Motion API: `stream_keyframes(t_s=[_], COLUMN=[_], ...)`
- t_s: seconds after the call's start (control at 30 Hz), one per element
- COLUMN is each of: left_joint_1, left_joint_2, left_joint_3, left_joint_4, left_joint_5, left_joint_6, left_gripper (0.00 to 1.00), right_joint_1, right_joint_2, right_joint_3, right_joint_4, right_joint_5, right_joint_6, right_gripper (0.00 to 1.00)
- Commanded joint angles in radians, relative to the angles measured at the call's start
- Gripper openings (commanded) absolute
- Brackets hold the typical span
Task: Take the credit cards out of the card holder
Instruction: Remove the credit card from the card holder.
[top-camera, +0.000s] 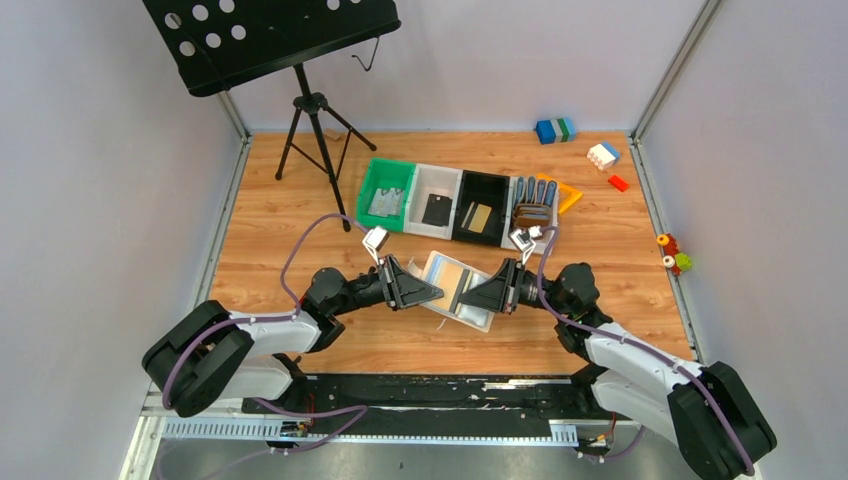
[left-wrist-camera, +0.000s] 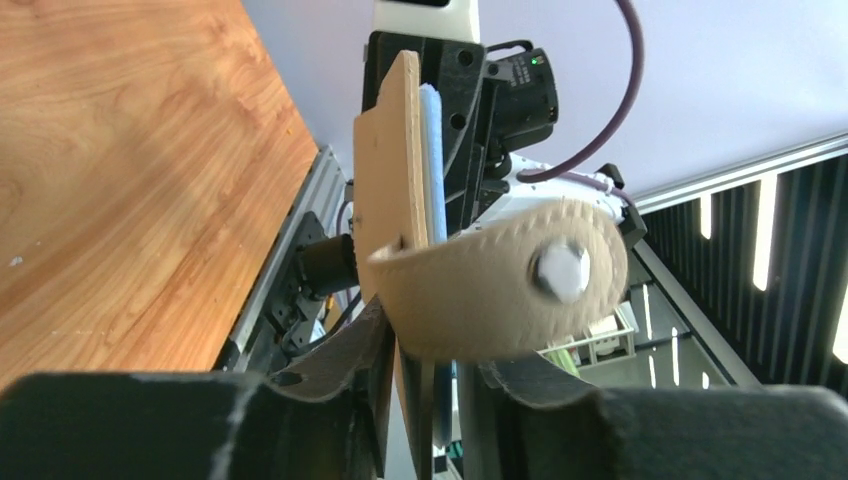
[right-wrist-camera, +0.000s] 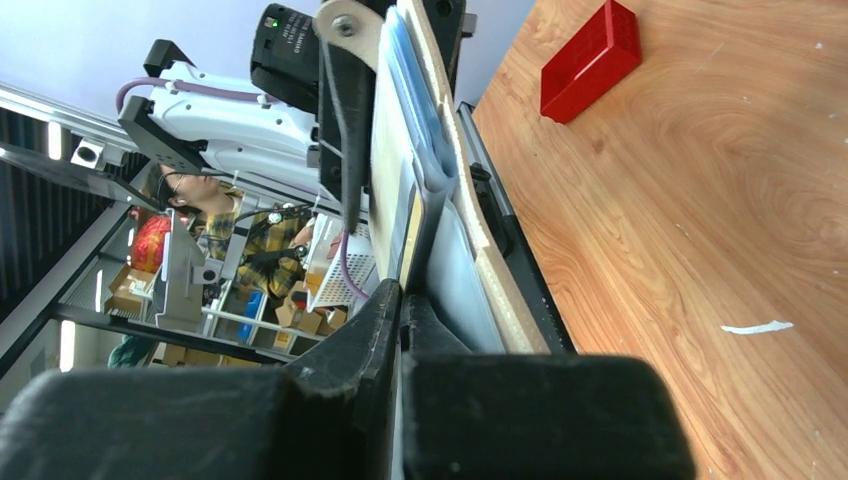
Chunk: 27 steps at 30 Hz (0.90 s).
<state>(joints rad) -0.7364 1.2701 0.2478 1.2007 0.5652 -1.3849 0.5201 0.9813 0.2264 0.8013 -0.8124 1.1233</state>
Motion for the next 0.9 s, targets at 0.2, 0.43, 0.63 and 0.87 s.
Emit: stream_keyframes(t_s=[0.2, 0.43, 0.63, 0.87], left_joint_1=[0.018, 0.019, 0.018, 0.018], left_joint_2=[-0.012, 0.001, 0.015, 0.033], left_joint_3=[0.001, -0.002, -0.011, -0.018], left_joint_4=[0.133, 0.151, 0.197, 0.248], left_joint_5=[-0.008, -0.013, -0.014, -0.019], left_joint_6=[-0.014, -0.018, -0.038, -0.062], left_gripper=[0.33, 0.36, 0.36, 0.16], right_joint_1=[-0.013, -0.014, -0.014, -0.014], right_joint_2=[-0.016, -0.018, -0.022, -0.010], right_joint_3=[-0.016, -0.015, -0.013, -0.015], right_joint_4=[-0.048, -0.050, -0.050, -0.056], right_joint_5=[0.003, -0.004, -0.008, -0.005], right_joint_6=[-0.045, -0.046, -0.052, -0.064], right_gripper=[0.00, 0.00, 0.00, 0.00])
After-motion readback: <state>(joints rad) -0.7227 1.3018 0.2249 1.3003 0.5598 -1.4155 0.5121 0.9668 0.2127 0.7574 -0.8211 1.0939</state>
